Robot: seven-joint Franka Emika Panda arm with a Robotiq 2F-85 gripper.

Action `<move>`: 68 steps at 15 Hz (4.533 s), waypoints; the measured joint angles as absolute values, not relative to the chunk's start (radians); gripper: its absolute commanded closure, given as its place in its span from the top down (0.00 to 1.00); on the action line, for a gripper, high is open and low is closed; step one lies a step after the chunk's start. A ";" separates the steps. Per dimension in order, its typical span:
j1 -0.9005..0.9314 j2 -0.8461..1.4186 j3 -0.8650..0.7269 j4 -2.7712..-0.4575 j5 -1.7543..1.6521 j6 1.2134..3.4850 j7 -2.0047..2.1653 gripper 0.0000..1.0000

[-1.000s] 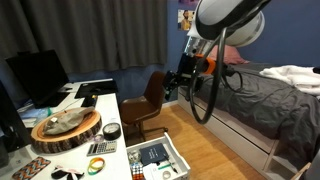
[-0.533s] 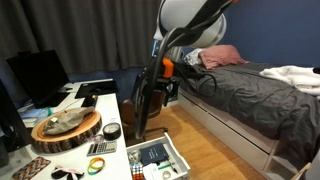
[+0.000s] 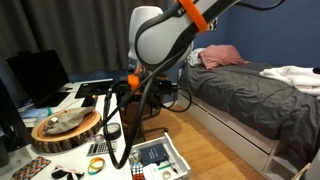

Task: Put the black masking tape in the open drawer and then move the paper to the left

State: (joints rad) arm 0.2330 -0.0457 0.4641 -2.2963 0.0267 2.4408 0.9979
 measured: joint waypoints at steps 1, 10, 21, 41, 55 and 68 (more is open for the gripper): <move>0.239 -0.039 0.455 -2.296 0.027 2.441 0.994 1.00; 0.248 -0.053 0.449 -2.300 0.027 2.441 0.993 1.00; 0.310 0.174 0.367 -2.139 -0.096 2.440 1.156 1.00; 0.489 0.744 0.113 -1.538 -0.122 2.457 1.204 1.00; 0.492 0.892 0.103 -1.400 -0.112 2.452 1.204 0.06; 0.443 0.732 0.106 -1.603 -0.027 2.509 1.192 0.04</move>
State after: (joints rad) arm 0.4433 0.7318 0.1062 -1.6032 -0.0268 2.5095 1.1921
